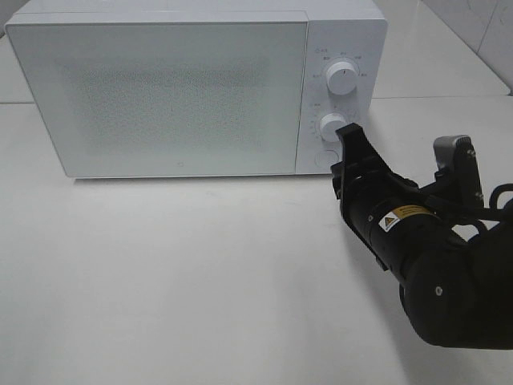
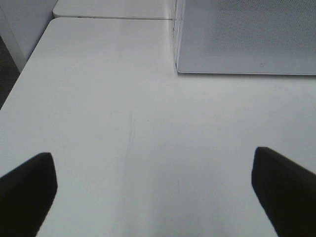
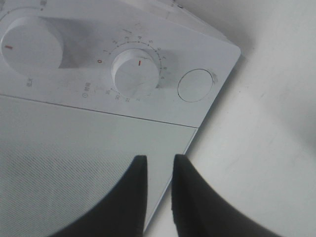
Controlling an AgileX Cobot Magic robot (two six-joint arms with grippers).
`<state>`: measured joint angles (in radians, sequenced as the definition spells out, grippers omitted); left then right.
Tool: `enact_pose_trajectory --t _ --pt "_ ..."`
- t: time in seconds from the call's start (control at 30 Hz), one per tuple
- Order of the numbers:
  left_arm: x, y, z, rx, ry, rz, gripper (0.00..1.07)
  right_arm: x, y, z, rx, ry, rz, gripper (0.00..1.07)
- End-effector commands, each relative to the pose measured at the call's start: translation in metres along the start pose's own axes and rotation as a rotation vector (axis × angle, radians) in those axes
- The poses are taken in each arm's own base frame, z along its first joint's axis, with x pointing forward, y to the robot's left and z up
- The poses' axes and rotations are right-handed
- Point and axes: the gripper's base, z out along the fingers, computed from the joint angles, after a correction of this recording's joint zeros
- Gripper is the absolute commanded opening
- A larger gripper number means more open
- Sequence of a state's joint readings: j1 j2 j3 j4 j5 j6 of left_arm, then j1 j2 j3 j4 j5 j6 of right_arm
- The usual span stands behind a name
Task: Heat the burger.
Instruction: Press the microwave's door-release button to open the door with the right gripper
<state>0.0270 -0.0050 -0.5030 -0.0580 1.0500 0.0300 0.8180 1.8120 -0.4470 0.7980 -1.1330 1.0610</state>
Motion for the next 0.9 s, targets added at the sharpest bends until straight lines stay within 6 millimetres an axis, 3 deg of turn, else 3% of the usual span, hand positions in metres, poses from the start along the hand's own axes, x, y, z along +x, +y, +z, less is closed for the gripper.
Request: enact_pose_trajectory --t 0.03,0.2,0.6,0.9 --pt "0.001 0.0 -0.002 0.002 -0.029 -0.011 1.0 0.001 0.004 0.001 -0.013 0.003 0.135 0.14" --pt "0.001 0.0 -0.002 0.002 -0.029 -0.011 1.0 0.003 0.001 0.001 0.022 0.017 0.305 0.0" --pt "0.001 0.0 -0.002 0.002 -0.029 -0.011 1.0 -0.004 -0.001 0.005 0.047 -0.035 0.31 0.0" --pt "0.001 0.0 -0.002 0.002 -0.029 -0.011 1.0 -0.001 -0.005 0.029 0.057 -0.061 0.317 0.0"
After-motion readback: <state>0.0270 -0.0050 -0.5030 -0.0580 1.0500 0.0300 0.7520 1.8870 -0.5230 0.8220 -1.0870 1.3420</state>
